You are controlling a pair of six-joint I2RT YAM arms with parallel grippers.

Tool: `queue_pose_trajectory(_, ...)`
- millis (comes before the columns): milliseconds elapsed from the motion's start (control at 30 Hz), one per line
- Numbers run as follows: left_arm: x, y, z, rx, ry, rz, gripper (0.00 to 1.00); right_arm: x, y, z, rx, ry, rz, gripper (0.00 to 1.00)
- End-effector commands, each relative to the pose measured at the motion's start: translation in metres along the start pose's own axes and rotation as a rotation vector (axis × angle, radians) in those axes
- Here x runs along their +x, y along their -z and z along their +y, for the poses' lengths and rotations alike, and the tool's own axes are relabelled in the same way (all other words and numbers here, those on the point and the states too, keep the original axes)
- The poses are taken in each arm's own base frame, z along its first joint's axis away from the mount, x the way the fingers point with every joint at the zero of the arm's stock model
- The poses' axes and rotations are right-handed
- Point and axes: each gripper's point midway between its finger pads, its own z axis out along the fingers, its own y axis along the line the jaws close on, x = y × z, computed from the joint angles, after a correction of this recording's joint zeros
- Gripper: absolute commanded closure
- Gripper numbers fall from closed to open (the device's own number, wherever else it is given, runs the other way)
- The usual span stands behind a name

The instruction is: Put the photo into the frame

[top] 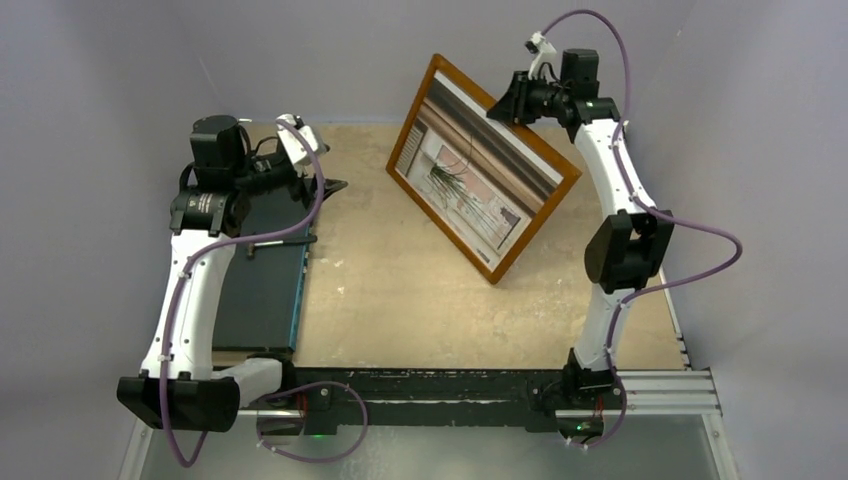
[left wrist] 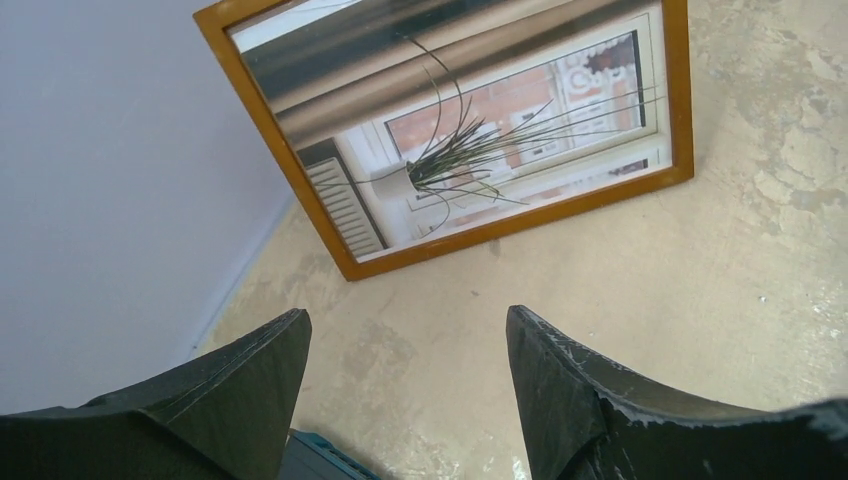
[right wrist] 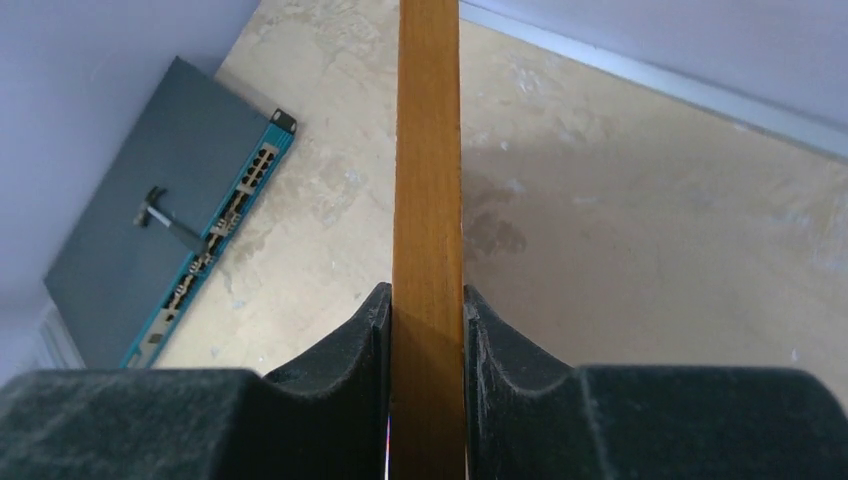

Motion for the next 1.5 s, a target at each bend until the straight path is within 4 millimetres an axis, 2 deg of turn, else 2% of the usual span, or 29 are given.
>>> queue_pose_trajectory(0, 0.017, -0.006, -0.004, 0.034, 0.047, 0.013, 0.30, 0.045, -0.006, -0.009, -0.056, -0.167, 0.083, 0.83)
queue_pose_trajectory(100, 0.044, -0.012, -0.006, 0.060, 0.066, 0.077, 0.30, 0.065, 0.004, -0.016, -0.085, -0.204, 0.067, 0.83)
queue_pose_trajectory(167, 0.068, -0.016, -0.007, 0.079, 0.080, 0.141, 0.31, 0.097, 0.009, -0.024, -0.091, -0.264, 0.076, 0.85)
queue_pose_trajectory(300, 0.110, -0.019, -0.013, 0.113, 0.127, 0.260, 0.32, 0.136, 0.024, -0.023, -0.112, -0.355, 0.017, 0.86)
queue_pose_trajectory(367, 0.126, -0.019, -0.017, 0.123, 0.154, 0.306, 0.32, 0.154, 0.034, -0.029, -0.096, -0.400, -0.025, 0.86)
queue_pose_trajectory(500, 0.143, -0.018, -0.025, 0.150, 0.184, 0.355, 0.32, 0.183, 0.040, -0.035, -0.050, -0.450, -0.063, 0.84)
queue_pose_trajectory(633, 0.158, -0.017, -0.029, 0.141, 0.193, 0.385, 0.32, 0.206, 0.042, -0.046, 0.033, -0.488, -0.085, 0.72)
queue_pose_trajectory(767, 0.172, -0.017, -0.035, 0.137, 0.237, 0.412, 0.31, 0.226, 0.041, -0.060, 0.113, -0.524, -0.087, 0.65)
queue_pose_trajectory(800, 0.174, -0.018, -0.035, 0.133, 0.253, 0.413, 0.30, 0.230, 0.041, -0.063, 0.134, -0.527, -0.085, 0.62)
queue_pose_trajectory(833, 0.176, -0.019, -0.036, 0.129, 0.270, 0.416, 0.29, 0.233, 0.041, -0.067, 0.158, -0.528, -0.085, 0.51)
queue_pose_trajectory(867, 0.179, -0.020, -0.036, 0.125, 0.286, 0.421, 0.28, 0.236, 0.042, -0.071, 0.182, -0.529, -0.083, 0.14)
queue_pose_trajectory(900, 0.181, -0.020, -0.036, 0.122, 0.294, 0.427, 0.27, 0.239, 0.042, -0.075, 0.205, -0.532, -0.080, 0.03)
queue_pose_trajectory(1033, 0.189, -0.022, -0.035, 0.088, 0.348, 0.446, 0.25, 0.238, 0.048, -0.083, 0.275, -0.524, -0.093, 0.01)
queue_pose_trajectory(1167, 0.195, -0.025, -0.019, -0.010, 0.433, 0.478, 0.23, 0.224, 0.064, -0.098, 0.420, -0.508, -0.129, 0.01)
queue_pose_trajectory(1233, 0.199, -0.026, -0.006, -0.086, 0.476, 0.500, 0.22, 0.208, 0.081, -0.108, 0.533, -0.484, -0.191, 0.01)
queue_pose_trajectory(1333, 0.209, -0.029, 0.011, -0.201, 0.546, 0.512, 0.22, 0.174, 0.117, -0.117, 0.682, -0.429, -0.362, 0.01)
queue_pose_trajectory(1467, 0.236, -0.021, 0.042, -0.461, 0.613, 0.539, 0.21, 0.142, 0.165, -0.118, 0.823, -0.329, -0.598, 0.01)
